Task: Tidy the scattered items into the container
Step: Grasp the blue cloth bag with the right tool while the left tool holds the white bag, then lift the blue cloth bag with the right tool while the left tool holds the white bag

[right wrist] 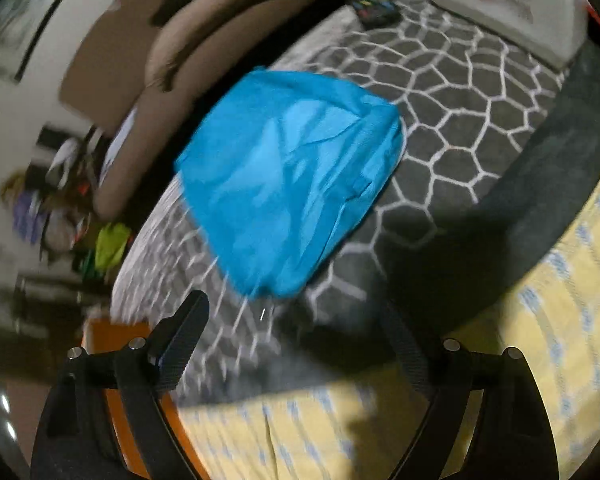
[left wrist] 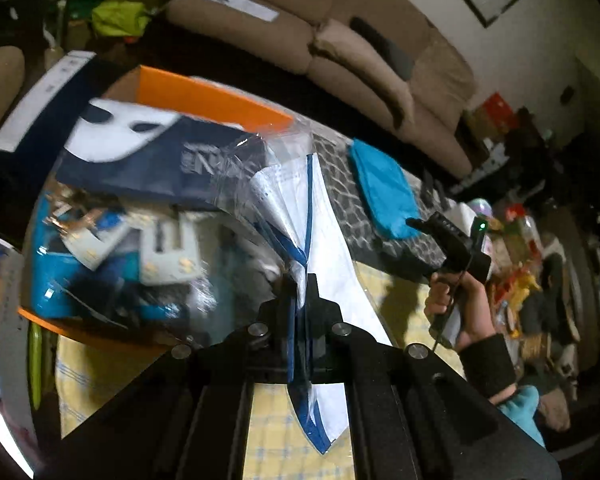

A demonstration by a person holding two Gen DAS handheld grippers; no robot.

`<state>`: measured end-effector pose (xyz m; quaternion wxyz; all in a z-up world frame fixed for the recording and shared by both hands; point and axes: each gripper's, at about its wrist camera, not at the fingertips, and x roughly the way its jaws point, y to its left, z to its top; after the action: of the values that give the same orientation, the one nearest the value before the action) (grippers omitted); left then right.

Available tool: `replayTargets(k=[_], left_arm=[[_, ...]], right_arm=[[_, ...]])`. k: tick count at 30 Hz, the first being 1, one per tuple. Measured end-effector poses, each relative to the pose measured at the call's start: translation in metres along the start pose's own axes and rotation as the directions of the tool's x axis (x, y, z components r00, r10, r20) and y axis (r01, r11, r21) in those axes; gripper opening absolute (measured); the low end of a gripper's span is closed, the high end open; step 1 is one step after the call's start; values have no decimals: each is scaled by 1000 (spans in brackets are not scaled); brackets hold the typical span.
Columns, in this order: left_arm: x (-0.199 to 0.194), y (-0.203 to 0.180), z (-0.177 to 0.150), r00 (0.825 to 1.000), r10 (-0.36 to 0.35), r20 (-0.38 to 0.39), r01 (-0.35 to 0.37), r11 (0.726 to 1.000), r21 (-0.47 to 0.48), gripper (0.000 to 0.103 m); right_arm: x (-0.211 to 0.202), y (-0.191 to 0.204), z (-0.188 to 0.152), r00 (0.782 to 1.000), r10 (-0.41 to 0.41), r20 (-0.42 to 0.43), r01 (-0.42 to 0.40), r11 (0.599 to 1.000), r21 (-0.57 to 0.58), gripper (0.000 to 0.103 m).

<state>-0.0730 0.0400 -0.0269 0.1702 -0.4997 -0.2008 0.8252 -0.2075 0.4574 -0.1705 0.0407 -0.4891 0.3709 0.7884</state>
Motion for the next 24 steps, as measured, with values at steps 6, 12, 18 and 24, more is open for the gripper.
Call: replayTargets(k=[6,12,18,24], left_arm=[[11,-2,0,999,31,-11,-31,1000,-2,3],[5,2,-5,999,48,-5,-48,999,13,3],[-1,7,-5,999,52,-4,-52,999,10,3],[-13,21,3,999,48,14,-47,999,-27,3]], right_arm=[[22,7,23,991,-108,80,108,994,3,69],[30,21,17,983,-178,42,182,973,-144,14],[-20,2,-43,990,-64,-123,28,962,-273,10],[-103,-37,-131,960,-208,-189,94,872,-480,10]])
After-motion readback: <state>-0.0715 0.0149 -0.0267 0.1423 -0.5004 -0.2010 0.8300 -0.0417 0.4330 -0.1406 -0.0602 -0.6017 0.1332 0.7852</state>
